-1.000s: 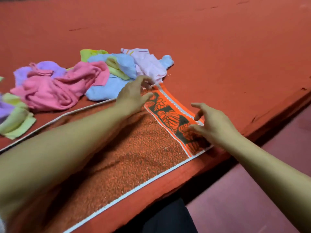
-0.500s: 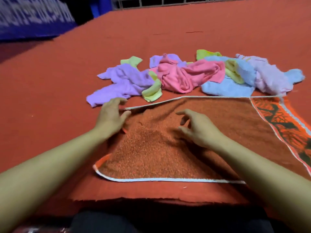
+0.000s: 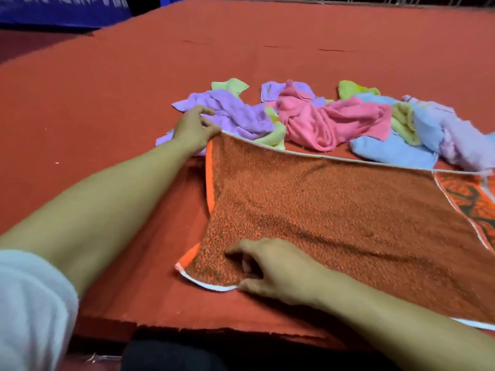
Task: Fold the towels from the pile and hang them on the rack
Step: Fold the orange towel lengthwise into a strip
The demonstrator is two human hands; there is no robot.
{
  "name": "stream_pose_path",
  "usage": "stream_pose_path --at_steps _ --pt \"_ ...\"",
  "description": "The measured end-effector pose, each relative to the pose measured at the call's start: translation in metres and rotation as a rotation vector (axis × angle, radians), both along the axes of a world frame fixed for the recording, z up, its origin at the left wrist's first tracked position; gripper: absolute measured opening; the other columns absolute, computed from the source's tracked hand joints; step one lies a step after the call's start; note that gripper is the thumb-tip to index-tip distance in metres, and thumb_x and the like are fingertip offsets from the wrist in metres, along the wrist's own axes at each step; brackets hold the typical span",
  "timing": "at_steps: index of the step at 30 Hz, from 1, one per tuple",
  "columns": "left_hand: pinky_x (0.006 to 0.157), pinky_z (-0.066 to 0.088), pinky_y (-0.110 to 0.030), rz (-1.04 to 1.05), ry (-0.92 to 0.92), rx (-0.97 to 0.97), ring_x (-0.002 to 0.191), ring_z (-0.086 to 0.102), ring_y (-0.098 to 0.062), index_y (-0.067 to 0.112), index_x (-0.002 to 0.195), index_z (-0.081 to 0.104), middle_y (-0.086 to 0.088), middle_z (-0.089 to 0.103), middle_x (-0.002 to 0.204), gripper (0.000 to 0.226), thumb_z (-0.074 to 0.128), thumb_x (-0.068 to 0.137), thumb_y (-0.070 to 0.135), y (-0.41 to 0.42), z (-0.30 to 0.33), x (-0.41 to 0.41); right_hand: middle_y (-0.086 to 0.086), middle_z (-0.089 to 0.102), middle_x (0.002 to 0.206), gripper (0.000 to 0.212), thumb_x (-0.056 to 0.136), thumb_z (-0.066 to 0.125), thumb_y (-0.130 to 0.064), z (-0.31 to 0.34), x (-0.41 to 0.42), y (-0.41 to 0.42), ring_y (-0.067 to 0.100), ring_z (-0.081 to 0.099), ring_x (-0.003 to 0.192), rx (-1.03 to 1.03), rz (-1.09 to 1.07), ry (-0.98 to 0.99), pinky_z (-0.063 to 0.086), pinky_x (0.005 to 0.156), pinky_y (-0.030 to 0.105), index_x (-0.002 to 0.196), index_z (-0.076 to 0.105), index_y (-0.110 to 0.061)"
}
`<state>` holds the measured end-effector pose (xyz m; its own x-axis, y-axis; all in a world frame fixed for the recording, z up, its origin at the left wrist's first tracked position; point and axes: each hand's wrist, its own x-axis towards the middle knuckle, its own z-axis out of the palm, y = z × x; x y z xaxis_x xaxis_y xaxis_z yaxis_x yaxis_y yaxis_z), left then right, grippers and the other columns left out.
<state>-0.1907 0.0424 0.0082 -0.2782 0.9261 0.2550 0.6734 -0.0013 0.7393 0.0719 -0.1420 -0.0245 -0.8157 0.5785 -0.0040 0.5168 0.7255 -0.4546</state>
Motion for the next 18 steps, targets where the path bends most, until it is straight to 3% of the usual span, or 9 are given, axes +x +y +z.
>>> stream_pose_path --at_steps 3,4,7,9,14,16,18 --pt "0.086 0.047 -0.029 -0.004 0.143 0.095 0.096 0.062 -0.016 0.015 0.116 0.062 0.001 0.070 0.106 0.038 0.075 0.081 0.020 -0.014 -0.008 0.006 -0.014 0.062 0.100 0.060 0.083 0.070 -0.044 0.003 0.002 0.000 0.009 0.059 0.093 -0.005 0.016 -0.012 0.048 0.084 0.032 0.136 0.044 -0.037" --pt "0.085 0.046 -0.029 -0.020 0.168 0.140 0.094 0.061 -0.013 0.016 0.115 0.063 0.003 0.069 0.107 0.038 0.076 0.080 0.023 -0.027 -0.009 0.011 -0.016 0.062 0.100 0.061 0.081 0.071 -0.047 0.006 0.004 0.000 0.005 0.057 0.089 -0.033 0.016 -0.005 0.047 0.082 0.028 0.136 0.044 -0.038" --pt "0.067 0.042 -0.021 -0.085 0.099 0.142 0.063 0.053 0.004 0.019 0.108 0.065 0.015 0.065 0.080 0.034 0.080 0.078 0.023 -0.080 -0.011 0.022 -0.018 0.064 0.095 0.063 0.077 0.077 -0.047 0.012 0.006 0.005 -0.005 0.054 0.075 -0.161 0.000 0.044 0.042 0.073 0.013 0.133 0.050 -0.037" --pt "0.060 0.039 -0.017 -0.179 0.040 0.027 0.051 0.050 0.004 0.017 0.106 0.065 0.014 0.064 0.070 0.035 0.082 0.076 0.017 -0.125 -0.015 0.028 -0.015 0.066 0.090 0.060 0.076 0.081 -0.042 0.014 0.003 0.007 -0.006 0.055 0.070 -0.196 -0.008 0.078 0.040 0.070 0.010 0.129 0.055 -0.033" --pt "0.069 0.049 -0.023 -0.250 0.083 -0.204 0.064 0.058 -0.005 0.033 0.107 0.062 0.014 0.069 0.081 0.041 0.085 0.073 0.028 -0.232 -0.021 0.028 -0.012 0.067 0.080 0.054 0.075 0.084 -0.035 0.014 -0.008 -0.002 0.001 0.056 0.064 -0.237 -0.049 0.193 0.043 0.067 0.014 0.122 0.059 -0.031" --pt "0.073 0.048 -0.021 -0.192 0.134 -0.276 0.071 0.061 -0.006 0.038 0.109 0.057 0.017 0.066 0.089 0.047 0.085 0.072 0.030 -0.259 -0.025 0.026 -0.014 0.066 0.083 0.058 0.073 0.083 -0.039 0.012 -0.013 -0.011 0.000 0.058 0.068 -0.156 -0.013 0.179 0.044 0.069 0.015 0.125 0.056 -0.033" --pt "0.071 0.049 -0.022 -0.149 0.080 -0.290 0.068 0.064 -0.007 0.040 0.109 0.052 0.014 0.065 0.092 0.050 0.083 0.074 0.020 -0.275 -0.033 0.028 -0.015 0.065 0.090 0.062 0.076 0.080 -0.041 0.005 -0.020 -0.023 0.001 0.060 0.081 -0.012 0.029 0.100 0.047 0.078 0.023 0.129 0.050 -0.034"
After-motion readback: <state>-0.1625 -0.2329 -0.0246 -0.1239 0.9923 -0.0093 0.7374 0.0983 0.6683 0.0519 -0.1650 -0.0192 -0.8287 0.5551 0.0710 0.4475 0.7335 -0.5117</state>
